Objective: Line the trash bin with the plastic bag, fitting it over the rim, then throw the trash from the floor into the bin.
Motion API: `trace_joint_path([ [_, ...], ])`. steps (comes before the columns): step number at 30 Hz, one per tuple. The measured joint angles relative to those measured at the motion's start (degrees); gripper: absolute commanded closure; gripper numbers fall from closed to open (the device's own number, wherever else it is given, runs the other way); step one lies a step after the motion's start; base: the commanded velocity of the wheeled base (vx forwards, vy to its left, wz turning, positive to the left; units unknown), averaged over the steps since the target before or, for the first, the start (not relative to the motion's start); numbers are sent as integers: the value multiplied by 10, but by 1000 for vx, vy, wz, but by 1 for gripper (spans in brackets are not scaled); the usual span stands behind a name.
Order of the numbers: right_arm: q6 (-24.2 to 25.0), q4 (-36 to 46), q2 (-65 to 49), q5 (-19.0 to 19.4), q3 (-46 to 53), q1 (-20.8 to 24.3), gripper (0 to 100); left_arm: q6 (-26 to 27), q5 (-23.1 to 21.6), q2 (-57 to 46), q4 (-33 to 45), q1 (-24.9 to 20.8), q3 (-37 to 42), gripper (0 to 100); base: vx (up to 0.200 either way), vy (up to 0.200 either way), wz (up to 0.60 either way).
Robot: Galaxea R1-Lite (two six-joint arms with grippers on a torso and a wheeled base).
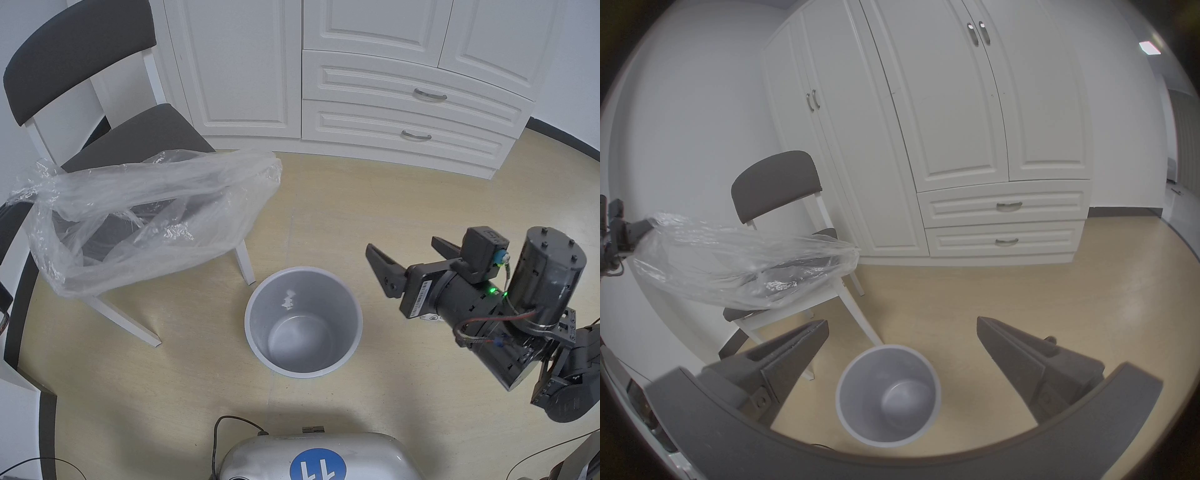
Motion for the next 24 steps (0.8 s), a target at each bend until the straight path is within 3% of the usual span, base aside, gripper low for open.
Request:
trace_joint_path([
  [10,35,-8,55,-7,-12,34,0,2,-1,-30,2,-61,2,100,0,0,0],
  [24,63,-9,118,-8,-13,65,0,11,-1,-50,1,-107,9,100,0,0,0],
])
